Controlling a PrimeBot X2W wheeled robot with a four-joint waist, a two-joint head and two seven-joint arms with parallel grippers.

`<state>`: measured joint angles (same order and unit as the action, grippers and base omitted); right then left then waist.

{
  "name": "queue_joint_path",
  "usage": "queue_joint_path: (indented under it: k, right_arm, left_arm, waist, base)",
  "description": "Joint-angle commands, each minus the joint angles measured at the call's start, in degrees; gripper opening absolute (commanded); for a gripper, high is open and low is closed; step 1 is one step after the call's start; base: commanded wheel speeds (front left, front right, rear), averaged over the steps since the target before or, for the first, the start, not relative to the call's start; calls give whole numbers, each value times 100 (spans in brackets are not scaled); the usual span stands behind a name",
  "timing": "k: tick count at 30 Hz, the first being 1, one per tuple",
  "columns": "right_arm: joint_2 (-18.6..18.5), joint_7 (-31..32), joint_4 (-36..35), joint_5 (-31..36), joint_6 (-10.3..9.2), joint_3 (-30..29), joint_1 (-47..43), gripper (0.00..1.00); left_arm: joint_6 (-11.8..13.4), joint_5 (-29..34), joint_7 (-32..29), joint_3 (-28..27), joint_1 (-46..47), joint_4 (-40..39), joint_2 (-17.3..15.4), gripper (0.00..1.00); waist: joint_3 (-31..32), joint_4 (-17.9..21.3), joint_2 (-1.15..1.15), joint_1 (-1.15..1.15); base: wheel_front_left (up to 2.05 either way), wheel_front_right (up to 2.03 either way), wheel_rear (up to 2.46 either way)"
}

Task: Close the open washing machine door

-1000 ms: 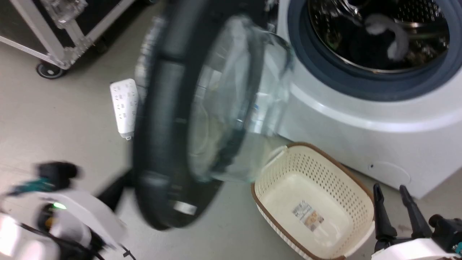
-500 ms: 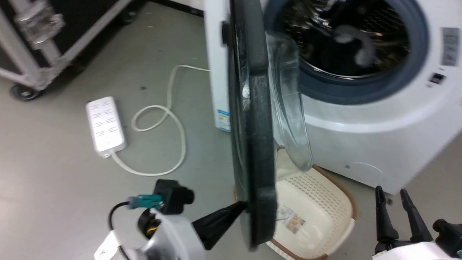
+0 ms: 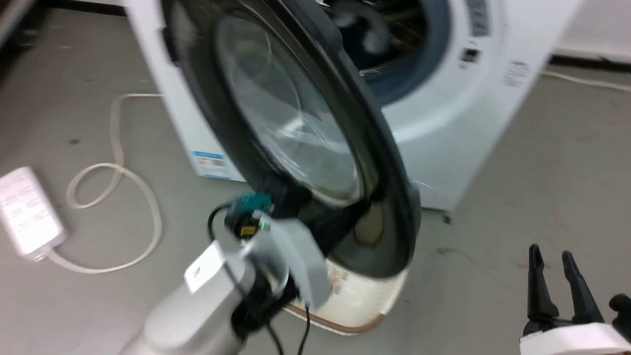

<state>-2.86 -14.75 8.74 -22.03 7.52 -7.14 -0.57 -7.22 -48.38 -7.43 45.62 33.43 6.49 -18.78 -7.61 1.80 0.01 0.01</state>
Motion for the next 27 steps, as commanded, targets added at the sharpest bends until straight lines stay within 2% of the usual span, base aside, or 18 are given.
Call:
queue_joint_path:
  k: [1,2,4,5,6,7,9,14,17,19,20,21,24,27]
  right_arm:
    - [-1,-25,1,-63,-3,9,116,100]
    - [-1,-25,1,-63,-3,9,116,100]
    - [-1,-25,23,-123,-3,15,181,100]
    - [-1,-25,23,-123,-3,15,181,100]
    - [-1,-25,35,-152,-3,41,220,100]
    - [-1,-25,35,-152,-3,41,220,100]
    - [-1,-25,48,-182,-3,41,248,100]
    - [-1,-25,87,-205,-3,36,242,100]
    - [-1,-25,90,-171,-3,-42,151,100]
    - [-1,-25,90,-111,-3,-65,43,100]
    - [-1,-25,90,-111,-3,-65,43,100]
    - [-1,-25,88,-99,-3,-67,12,100]
    - [-1,-25,50,-66,-3,-34,-32,100]
    - [-1,-25,27,-49,-3,-12,-50,100]
  left_arm:
    - [-26,78,142,67,343,237,101,0]
    - [-26,78,142,67,343,237,101,0]
    - [-26,216,383,150,899,786,276,0]
    - [-26,216,383,150,899,786,276,0]
    - [-19,388,613,117,1271,1202,401,0]
    - [-19,388,613,117,1271,1202,401,0]
    - [120,616,1088,-30,1718,1801,669,0]
    - [143,643,1623,-219,1950,2213,838,0]
    - [231,608,2019,-508,1911,2139,781,0]
    - [469,688,2212,-999,1739,1773,610,0]
    - [469,688,2212,-999,1739,1773,610,0]
    - [576,774,2231,-1200,1634,1601,531,0]
    - [930,1293,2239,-1863,1142,941,272,0]
    - [1188,1793,2241,-2276,484,612,76,0]
  waist:
    - [-260,478,-1,-1]
    - [-260,478,-1,-1]
    - [-365,694,-1,-1]
    - [-365,694,-1,-1]
    - [-435,814,-1,-1]
    - [-435,814,-1,-1]
    - [-469,904,-1,-1]
    - [-356,949,-1,-1]
    - [-172,808,-1,-1]
    - [28,610,-1,-1]
    - [28,610,-1,-1]
    - [96,534,-1,-1]
    - [194,324,-1,-1]
    - [299,118,-1,-1]
  base:
    - [0,0,0]
    - [0,0,0]
    - [0,0,0]
    - [0,0,0]
    - [0,0,0]
    - [0,0,0]
    - [0,0,0]
    - [0,0,0]
    - [0,0,0]
    - [0,0,0]
    - [0,0,0]
    - [0,0,0]
    - [0,0,0]
    - [0,0,0]
